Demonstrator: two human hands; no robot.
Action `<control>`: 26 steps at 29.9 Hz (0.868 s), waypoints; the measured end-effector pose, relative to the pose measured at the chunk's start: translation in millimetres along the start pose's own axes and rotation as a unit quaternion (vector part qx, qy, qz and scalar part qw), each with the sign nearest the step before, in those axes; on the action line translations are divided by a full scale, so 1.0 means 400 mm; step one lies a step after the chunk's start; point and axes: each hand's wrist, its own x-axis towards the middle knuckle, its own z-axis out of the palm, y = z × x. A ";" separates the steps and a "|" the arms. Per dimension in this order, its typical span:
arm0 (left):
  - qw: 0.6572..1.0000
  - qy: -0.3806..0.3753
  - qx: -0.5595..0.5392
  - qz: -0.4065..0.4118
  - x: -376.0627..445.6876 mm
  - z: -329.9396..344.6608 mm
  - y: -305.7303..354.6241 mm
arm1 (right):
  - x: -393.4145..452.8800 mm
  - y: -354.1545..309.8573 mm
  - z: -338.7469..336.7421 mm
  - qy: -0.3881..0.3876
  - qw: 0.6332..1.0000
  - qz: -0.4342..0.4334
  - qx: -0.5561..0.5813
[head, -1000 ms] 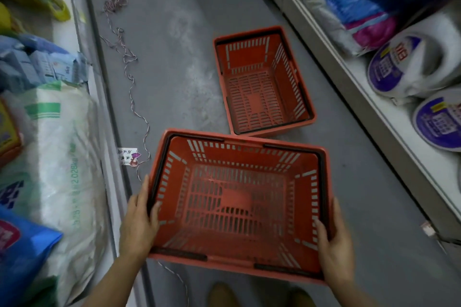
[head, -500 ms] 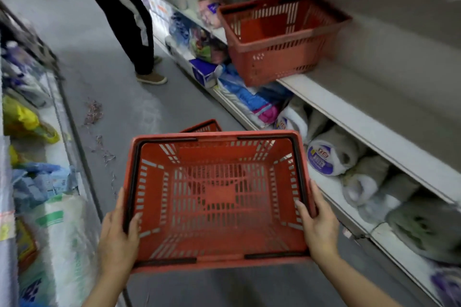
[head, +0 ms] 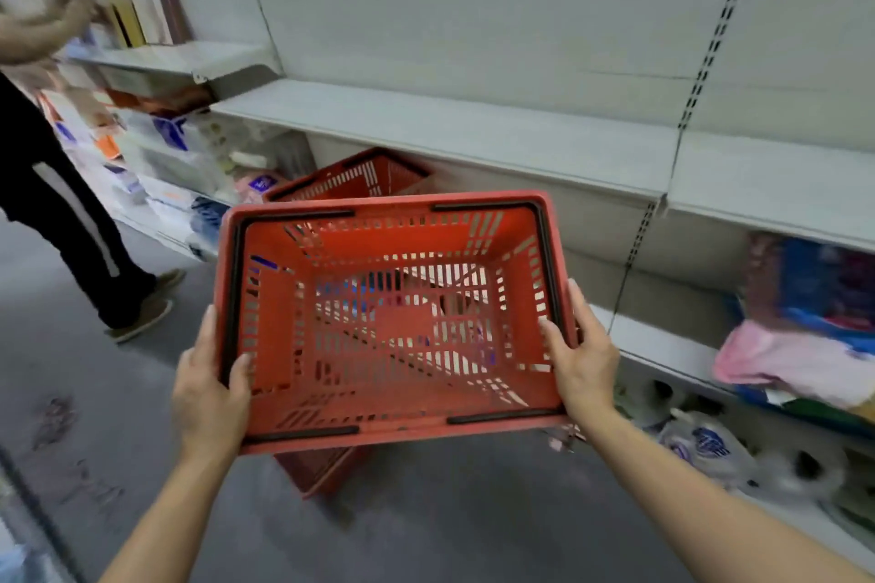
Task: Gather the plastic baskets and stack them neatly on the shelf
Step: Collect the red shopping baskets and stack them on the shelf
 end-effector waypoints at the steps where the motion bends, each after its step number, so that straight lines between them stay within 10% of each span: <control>1: 1.000 0.003 -0.004 0.010 0.015 -0.004 0.041 | 0.014 -0.016 -0.033 0.014 1.000 -0.004 -0.002; 26: 0.945 -0.034 -0.189 0.264 -0.110 0.248 1.313 | 0.338 -0.162 -1.254 0.290 0.950 -0.093 -0.068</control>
